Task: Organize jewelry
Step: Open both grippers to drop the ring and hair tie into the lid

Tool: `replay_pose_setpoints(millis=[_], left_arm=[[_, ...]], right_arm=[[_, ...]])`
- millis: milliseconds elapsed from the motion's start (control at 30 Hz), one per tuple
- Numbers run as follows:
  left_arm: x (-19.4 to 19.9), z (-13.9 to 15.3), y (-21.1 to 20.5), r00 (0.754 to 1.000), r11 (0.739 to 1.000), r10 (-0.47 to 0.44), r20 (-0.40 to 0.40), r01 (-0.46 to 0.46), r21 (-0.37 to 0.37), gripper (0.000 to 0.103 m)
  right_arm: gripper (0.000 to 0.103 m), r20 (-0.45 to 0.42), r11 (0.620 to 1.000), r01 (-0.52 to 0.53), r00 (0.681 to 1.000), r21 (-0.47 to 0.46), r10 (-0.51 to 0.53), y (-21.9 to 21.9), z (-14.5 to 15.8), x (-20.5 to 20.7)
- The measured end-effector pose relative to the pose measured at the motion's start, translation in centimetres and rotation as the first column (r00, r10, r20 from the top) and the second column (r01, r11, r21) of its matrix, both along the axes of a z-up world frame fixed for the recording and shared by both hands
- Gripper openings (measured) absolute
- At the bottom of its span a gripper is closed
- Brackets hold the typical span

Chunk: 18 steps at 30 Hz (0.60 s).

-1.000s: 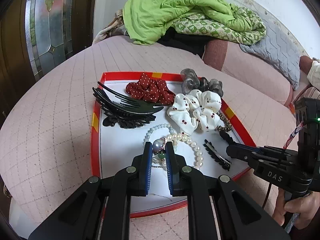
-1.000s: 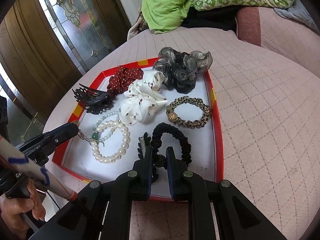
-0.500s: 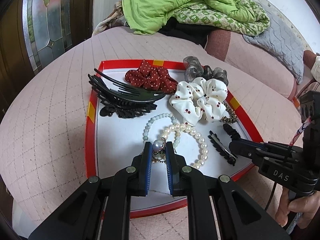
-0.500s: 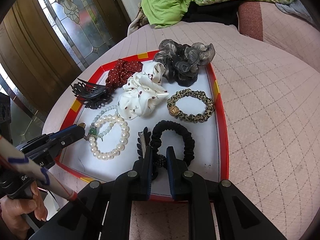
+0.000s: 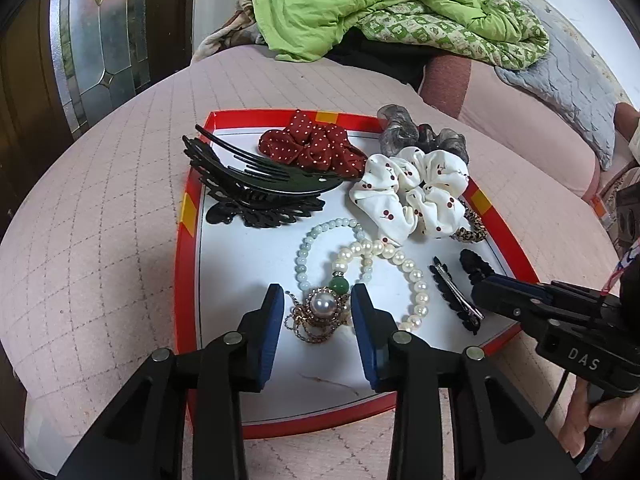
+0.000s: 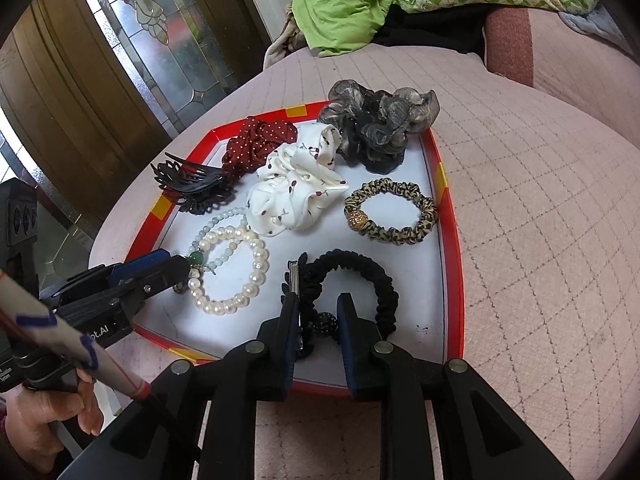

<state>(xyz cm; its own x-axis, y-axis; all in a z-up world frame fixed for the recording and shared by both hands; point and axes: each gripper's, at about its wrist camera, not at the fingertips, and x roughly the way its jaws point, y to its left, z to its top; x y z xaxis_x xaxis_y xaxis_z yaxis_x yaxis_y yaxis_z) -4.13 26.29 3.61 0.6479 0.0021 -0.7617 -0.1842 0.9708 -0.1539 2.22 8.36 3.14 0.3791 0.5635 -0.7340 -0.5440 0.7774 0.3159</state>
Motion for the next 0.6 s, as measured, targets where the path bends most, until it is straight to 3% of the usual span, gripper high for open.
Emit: replay_pose_setpoints(millis=[67, 133, 200, 500, 600], left_arm=[[0.0, -0.2, 0.0, 1.000, 1.000, 0.002, -0.009, -0.002, 0.004, 0.039], [0.1, -0.4, -0.1, 1.000, 1.000, 0.004, -0.016, -0.004, 0.013, 0.041], [0.0, -0.5, -0.1, 1.000, 1.000, 0.006, -0.019, -0.006, 0.019, 0.050], [-0.1, -0.9, -1.2, 0.999, 0.997, -0.012, -0.037, 0.014, 0.077, 0.079], [-0.4, -1.0, -2.1, 0.998, 0.993, -0.021, -0.052, 0.027, 0.116, 0.083]], right_arm=[[0.022, 0.005, 1.000, -0.002, 1.000, 0.002, 0.002, 0.0, 0.2, -0.2], [0.030, 0.018, 1.000, 0.002, 1.000, -0.001, -0.002, -0.1, 0.5, -0.4], [0.041, 0.026, 1.000, 0.014, 1.000, 0.001, -0.014, -0.3, 0.7, -0.7], [0.043, 0.065, 1.000, 0.021, 0.998, -0.008, -0.020, -1.1, 1.5, -3.4], [0.049, 0.084, 0.999, 0.039, 0.996, 0.008, -0.040, -2.1, 2.0, -4.5]])
